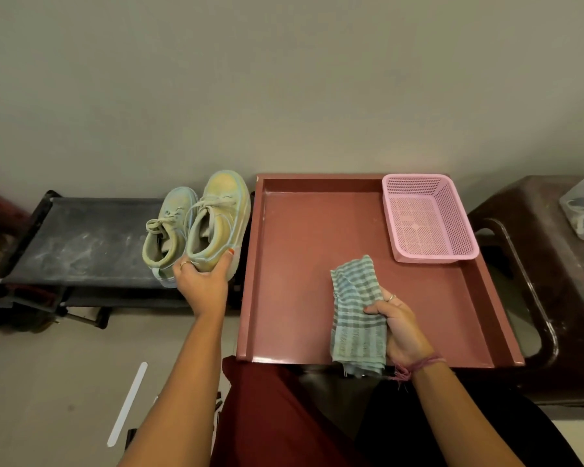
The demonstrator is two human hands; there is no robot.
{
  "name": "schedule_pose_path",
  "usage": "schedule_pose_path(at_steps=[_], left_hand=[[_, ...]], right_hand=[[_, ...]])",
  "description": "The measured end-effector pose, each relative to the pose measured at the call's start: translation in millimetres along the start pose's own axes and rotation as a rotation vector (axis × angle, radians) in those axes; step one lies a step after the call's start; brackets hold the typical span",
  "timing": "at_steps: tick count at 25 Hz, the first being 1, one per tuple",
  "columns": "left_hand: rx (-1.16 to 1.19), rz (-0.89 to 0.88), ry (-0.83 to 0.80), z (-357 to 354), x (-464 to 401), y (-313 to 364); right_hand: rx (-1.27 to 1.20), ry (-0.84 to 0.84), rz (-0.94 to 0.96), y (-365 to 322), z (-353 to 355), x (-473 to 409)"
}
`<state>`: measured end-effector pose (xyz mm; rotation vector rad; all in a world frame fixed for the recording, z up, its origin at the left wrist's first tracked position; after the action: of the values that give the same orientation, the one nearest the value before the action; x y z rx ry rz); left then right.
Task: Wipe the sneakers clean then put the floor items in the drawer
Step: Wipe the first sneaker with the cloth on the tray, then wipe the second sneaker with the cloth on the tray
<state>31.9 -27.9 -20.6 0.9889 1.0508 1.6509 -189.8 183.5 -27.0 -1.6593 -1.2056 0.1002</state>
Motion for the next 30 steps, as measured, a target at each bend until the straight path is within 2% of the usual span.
schedule_pose_path(at_steps=[6,17,20,22,26,28,30], left_hand=[[-0.064,0.074,0.019,-13.4,-18.3,-25.2],[-0.170,0.070,-0.018,-17.2,-31.8,-51.5],[-0.177,0.042,-0.042,-7.0,-25.0,-51.1],[-0.097,-0.021,-0.020,6.0,-15.9,-49.9],[-0.011,-0.149,0.144,38.3,-23.2,-50.6],[-0.124,-0.133,0.156,45.3,-42.7,-53.8],[-0.298,-0.114,0.057,46.8,-61.2,-55.1]], right_hand=[[0.018,0.019,-0.026,8.7,7.3,-9.0],[0.006,0.041,-0.025,15.9,13.9,-16.0],[-0.002,0.044,-0.023,15.5,11.7,-17.2],[-0.013,0.053,-0.024,16.7,11.3,-18.4],[-0.033,0.056,-0.037,21.5,10.4,-20.6],[-0.038,0.052,-0.042,22.2,10.2,-21.3],[-0.044,0.052,-0.040,22.5,9.0,-21.9]])
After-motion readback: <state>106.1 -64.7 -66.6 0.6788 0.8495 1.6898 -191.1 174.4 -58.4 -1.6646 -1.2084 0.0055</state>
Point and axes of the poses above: each hand's wrist, its own x-axis away from the middle knuckle, its own z-axis out of the back of the hand, y = z × x, the point moved 3 cm from there along -x, towards the middle knuckle, and after that the axes turned 10 degrees about z, right-handed, at the moved point
